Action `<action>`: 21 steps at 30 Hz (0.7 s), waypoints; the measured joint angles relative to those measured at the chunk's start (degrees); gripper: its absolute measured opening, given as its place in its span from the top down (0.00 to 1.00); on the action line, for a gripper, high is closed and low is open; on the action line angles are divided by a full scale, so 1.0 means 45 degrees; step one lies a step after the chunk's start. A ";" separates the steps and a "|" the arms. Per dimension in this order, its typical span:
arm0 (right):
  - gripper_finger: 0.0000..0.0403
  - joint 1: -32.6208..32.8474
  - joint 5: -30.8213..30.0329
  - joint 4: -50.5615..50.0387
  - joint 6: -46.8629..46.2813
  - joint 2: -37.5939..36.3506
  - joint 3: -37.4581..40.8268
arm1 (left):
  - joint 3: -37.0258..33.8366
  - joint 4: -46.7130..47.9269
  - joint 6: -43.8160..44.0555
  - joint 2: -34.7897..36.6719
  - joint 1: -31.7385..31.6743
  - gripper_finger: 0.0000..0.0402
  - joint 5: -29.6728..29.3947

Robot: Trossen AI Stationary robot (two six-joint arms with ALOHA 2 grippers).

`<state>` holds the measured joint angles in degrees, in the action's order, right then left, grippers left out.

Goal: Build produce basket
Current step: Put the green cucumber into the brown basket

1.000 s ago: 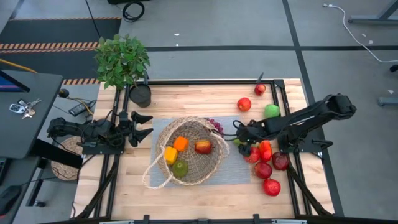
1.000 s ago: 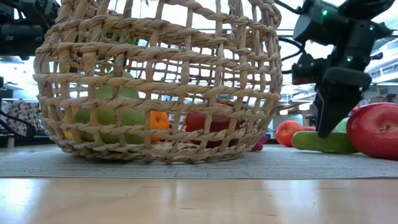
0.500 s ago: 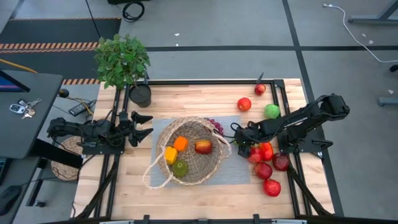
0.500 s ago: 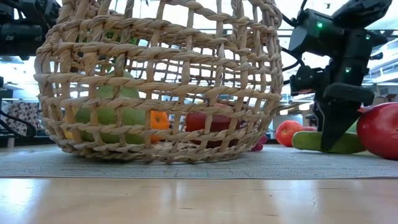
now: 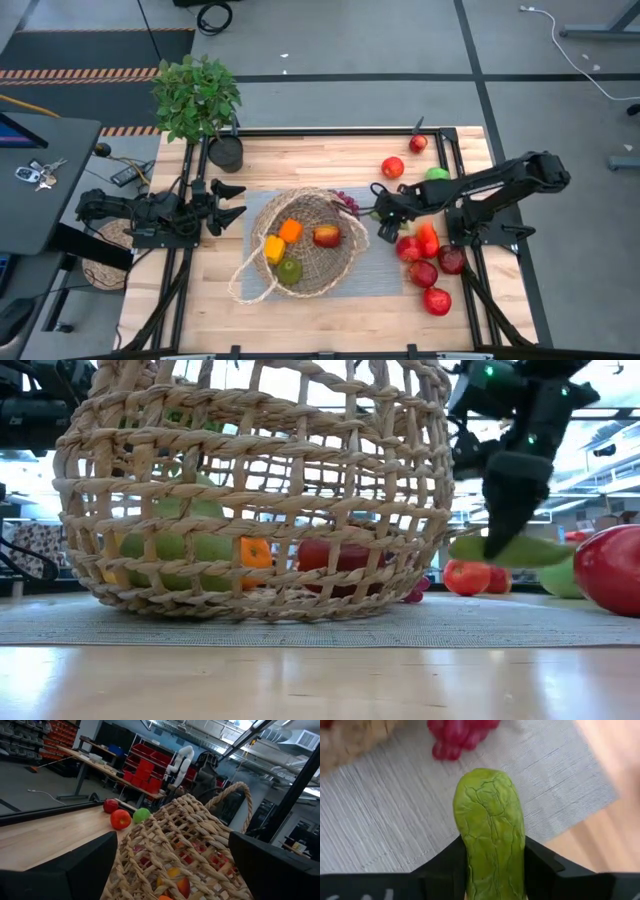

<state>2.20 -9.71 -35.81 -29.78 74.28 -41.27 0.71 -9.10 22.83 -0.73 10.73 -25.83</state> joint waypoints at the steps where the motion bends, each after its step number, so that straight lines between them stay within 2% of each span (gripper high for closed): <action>1: 0.63 -0.0056 -0.0177 -0.0254 0.0001 -0.0142 -0.0224 | 0.0000 0.0000 0.0002 0.0000 0.0000 0.03 0.0000; 7: 0.62 -0.0425 -0.2486 -0.1630 0.0534 -0.0964 -0.2109 | 0.0003 0.0000 0.0004 0.0000 0.0002 0.03 -0.0004; 11: 0.62 -0.0539 -0.3879 -0.0679 0.1307 -0.1494 -0.3375 | 0.0001 -0.0002 0.0002 0.0000 -0.0002 0.03 -0.0004; 14: 0.62 -0.0539 -0.3612 0.0951 0.2125 -0.1791 -0.4087 | 0.0001 -0.0001 0.0003 0.0000 -0.0001 0.03 -0.0004; 21: 0.62 -0.0261 -0.1001 0.5716 0.3018 -0.1958 -0.4820 | 0.0000 0.0000 0.0000 0.0000 -0.0001 0.03 -0.0004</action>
<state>1.02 -14.21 -10.09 -16.20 65.47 -62.96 0.71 -9.10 22.83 -0.73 10.72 -25.85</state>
